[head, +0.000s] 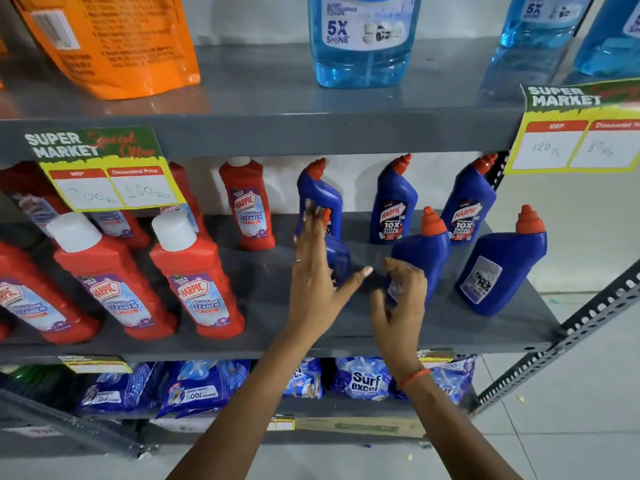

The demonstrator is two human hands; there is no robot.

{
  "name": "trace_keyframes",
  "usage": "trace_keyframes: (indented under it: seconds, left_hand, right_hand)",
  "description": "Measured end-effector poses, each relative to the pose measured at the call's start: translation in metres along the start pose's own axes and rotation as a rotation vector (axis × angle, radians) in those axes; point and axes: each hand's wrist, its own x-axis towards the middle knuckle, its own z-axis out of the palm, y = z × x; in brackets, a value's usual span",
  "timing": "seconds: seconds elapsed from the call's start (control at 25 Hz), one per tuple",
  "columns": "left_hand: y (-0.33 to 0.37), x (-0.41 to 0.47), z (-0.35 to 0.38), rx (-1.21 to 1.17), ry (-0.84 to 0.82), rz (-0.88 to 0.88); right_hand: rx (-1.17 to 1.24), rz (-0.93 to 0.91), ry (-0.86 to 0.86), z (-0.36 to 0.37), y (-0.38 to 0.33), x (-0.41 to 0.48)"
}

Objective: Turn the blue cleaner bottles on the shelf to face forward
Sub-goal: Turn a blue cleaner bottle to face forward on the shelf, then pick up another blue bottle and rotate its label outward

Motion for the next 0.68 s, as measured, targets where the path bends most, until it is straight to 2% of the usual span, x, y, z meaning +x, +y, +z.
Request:
trace_keyframes:
  seconds: [0.08,0.2,0.36,0.48,0.6,0.68]
  left_hand:
    - [0.011,-0.006,0.026,0.050,-0.009,0.050]
    - [0.031,-0.015,0.063,0.011,-0.090,0.045]
    - [0.023,0.016,0.085,-0.236,-0.356,-0.257]
    - [0.018,0.040,0.087,-0.288,-0.528,-0.395]
    - [0.028,0.048,0.083,-0.308,-0.554,-0.437]
    - [0.032,0.051,0.080,-0.298,-0.532,-0.452]
  right_hand:
    - [-0.058,-0.047,0.066,-0.017,0.008,0.002]
    - [-0.086,0.033,0.106,-0.041,0.033,0.009]
    - [-0.143,0.184,-0.105,-0.060,0.080,0.021]
    - [-0.089,0.267,-0.285,-0.060,0.096,0.031]
    - [0.020,0.347,-0.334,-0.062,0.097,0.042]
    - [0.055,0.329,-0.350,-0.069,0.099,0.043]
